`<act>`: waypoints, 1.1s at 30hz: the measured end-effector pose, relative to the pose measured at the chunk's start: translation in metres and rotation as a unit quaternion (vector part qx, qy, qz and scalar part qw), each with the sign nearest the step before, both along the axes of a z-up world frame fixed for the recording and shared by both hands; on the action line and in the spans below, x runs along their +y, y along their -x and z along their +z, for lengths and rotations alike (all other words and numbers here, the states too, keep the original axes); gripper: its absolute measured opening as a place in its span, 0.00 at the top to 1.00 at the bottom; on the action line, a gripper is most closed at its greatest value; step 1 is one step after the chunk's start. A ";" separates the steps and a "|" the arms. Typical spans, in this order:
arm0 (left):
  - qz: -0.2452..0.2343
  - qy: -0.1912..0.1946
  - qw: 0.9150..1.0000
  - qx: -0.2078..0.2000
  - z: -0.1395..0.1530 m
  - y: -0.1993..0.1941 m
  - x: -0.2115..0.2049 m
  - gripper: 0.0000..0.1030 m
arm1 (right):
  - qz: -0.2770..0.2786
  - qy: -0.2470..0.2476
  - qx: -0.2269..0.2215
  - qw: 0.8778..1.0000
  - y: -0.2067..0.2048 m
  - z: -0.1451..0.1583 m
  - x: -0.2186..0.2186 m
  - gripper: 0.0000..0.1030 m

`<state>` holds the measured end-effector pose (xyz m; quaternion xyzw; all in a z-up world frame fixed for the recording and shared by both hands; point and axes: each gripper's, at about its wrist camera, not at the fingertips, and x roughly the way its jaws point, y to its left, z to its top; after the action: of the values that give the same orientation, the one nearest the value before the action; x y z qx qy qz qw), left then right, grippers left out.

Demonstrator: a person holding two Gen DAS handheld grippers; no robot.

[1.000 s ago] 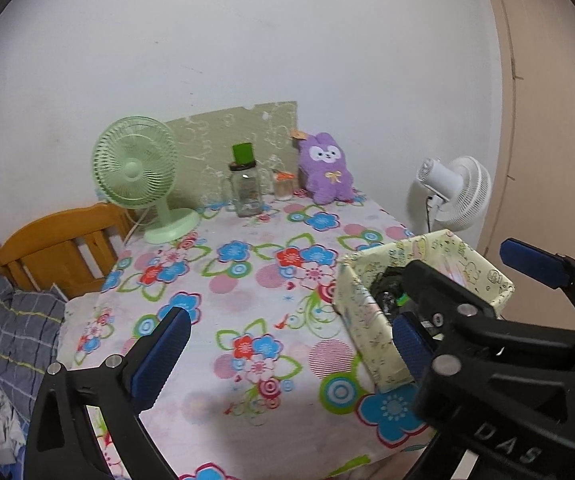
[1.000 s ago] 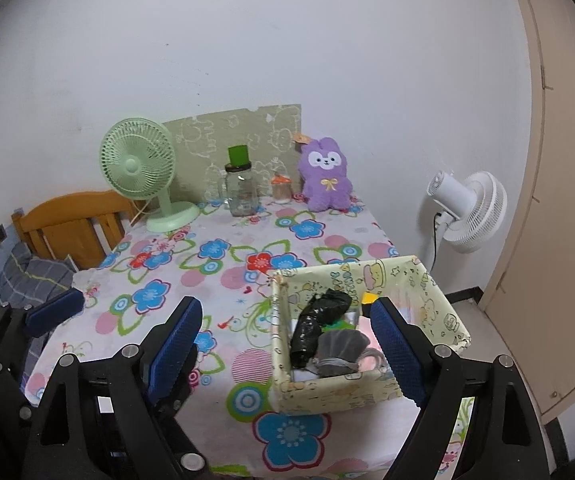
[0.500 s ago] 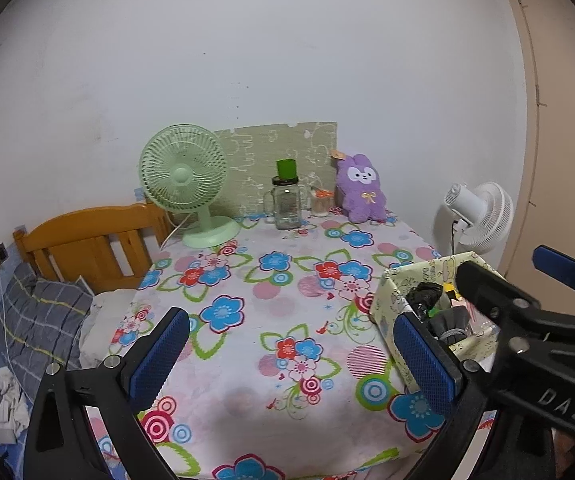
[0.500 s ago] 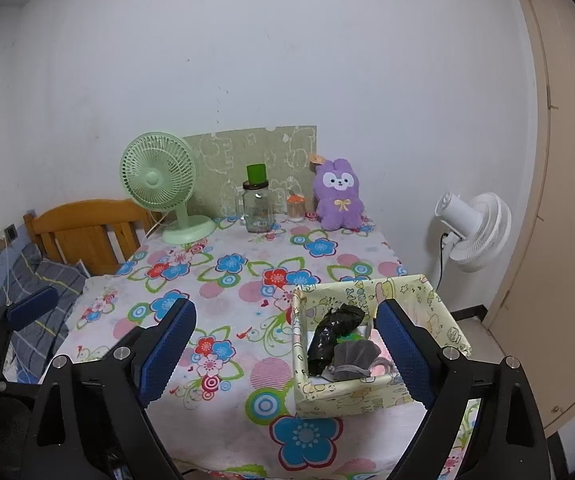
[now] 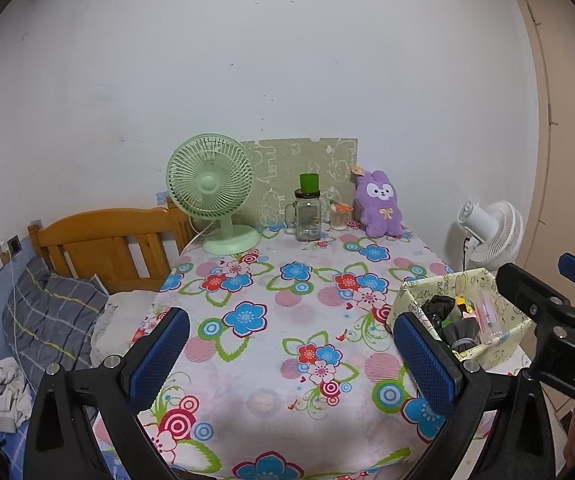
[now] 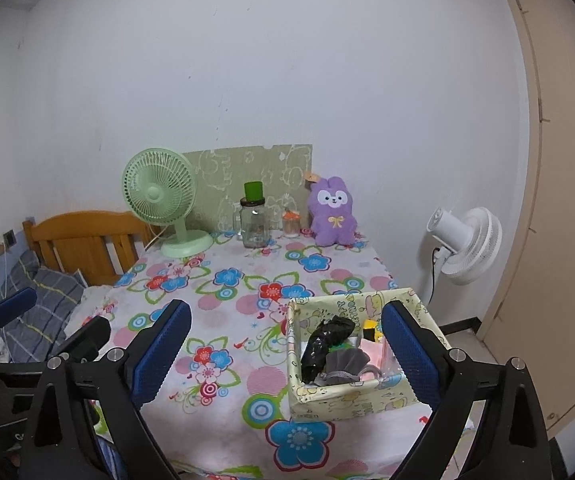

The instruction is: Organize soft objects

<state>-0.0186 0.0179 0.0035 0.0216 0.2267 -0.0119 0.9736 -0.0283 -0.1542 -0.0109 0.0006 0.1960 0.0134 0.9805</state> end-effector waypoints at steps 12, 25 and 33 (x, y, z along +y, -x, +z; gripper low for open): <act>0.008 0.009 1.000 -0.002 0.003 0.001 0.004 0.00 | -0.003 -0.002 -0.002 1.000 0.005 0.000 -0.003 0.05; 0.009 0.010 1.000 -0.003 0.005 0.001 -0.001 0.00 | -0.002 -0.004 0.000 1.000 0.005 -0.001 -0.002 0.05; 0.011 0.011 1.000 0.000 0.004 -0.001 -0.002 0.00 | -0.002 -0.005 0.003 1.000 0.003 -0.002 -0.002 0.04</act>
<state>-0.0173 0.0155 0.0072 0.0088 0.2270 -0.0040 0.9738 -0.0308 -0.1565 -0.0130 0.0063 0.1985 0.0123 0.9800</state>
